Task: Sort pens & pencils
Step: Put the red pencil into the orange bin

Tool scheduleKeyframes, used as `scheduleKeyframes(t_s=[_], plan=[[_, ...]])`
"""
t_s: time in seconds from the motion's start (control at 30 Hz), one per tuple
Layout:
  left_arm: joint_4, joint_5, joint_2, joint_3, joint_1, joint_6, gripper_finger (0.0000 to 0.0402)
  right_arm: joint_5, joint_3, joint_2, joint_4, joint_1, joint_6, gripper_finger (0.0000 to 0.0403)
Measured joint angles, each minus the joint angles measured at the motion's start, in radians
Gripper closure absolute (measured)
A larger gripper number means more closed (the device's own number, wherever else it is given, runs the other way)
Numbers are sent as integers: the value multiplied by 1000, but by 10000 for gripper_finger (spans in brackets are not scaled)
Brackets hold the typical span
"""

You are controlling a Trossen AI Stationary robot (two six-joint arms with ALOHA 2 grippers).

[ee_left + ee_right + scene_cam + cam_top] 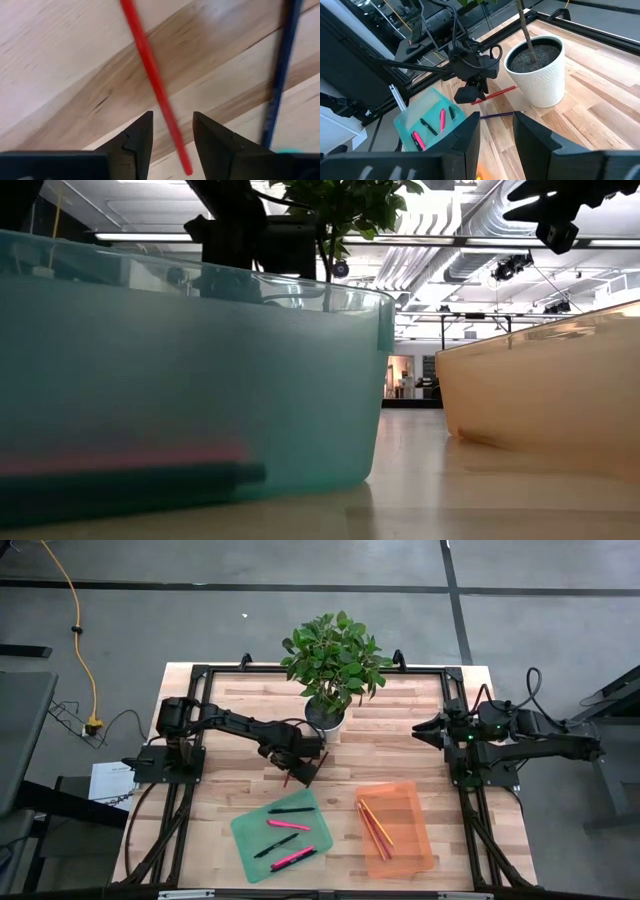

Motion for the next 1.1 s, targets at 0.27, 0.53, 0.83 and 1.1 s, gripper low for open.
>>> scheduleKeyframes(t_s=[0.27, 0.53, 0.83, 1.1], plan=[[-9, -7, 0, 0, 1, 3, 275, 0, 0, 0, 0, 0, -4, 295], [-31, -10, 0, 0, 1, 4, 275, 0, 0, 0, 0, 0, -7, 295], [-30, -11, -1, 0, 1, 4, 275, 0, 0, 0, 0, 0, -10, 295], [-24, -11, 4, 0, 1, 7, 275, 1, 0, 0, 0, 0, -11, 295]])
